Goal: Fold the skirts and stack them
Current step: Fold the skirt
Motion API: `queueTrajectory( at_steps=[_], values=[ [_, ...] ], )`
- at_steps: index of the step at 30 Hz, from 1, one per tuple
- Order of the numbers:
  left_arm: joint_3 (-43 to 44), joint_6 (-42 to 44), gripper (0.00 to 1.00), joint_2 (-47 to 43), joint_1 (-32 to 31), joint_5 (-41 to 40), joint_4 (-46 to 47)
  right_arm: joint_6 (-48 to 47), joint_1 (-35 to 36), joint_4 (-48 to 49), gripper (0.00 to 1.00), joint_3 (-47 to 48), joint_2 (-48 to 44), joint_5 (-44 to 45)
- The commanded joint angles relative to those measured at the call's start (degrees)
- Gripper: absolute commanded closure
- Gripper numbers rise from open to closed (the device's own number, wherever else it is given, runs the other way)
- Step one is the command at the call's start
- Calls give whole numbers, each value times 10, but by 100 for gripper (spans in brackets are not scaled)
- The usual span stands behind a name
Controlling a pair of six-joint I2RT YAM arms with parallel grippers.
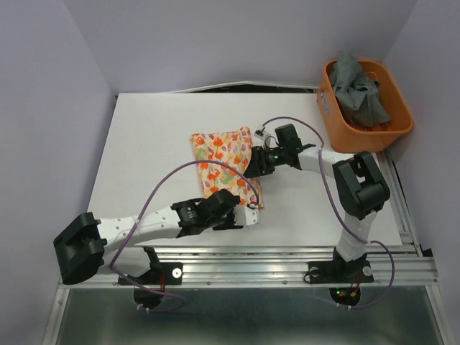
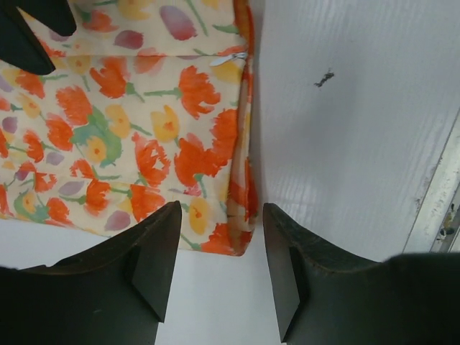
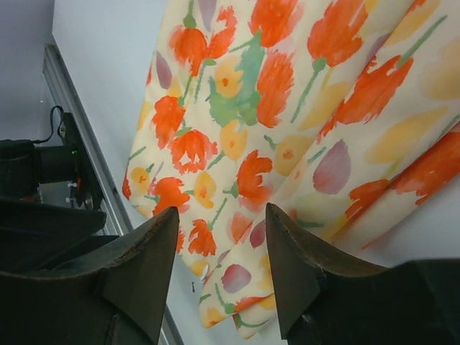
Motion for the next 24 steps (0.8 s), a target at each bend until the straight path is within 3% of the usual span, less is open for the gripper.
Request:
queueTrajectory(
  at_steps=[1,8,10,19,24],
  values=[
    [15,-15,40,42,-30,-28,24,-34,4,-4,43,14,30,5],
    [22,10,39,108,-44,-45,35,-47,4,-31,44,26,70,36],
    [23,12,47,132,-44,-59,45,-52,4,-36,44,29,79,39],
    [19,10,61,205,-44,-103,82,-73,4,-63,48,39,102,62],
    [12,27,79,227,-43,-109,99,-79,4,-67,49,39,107,63]
  ],
)
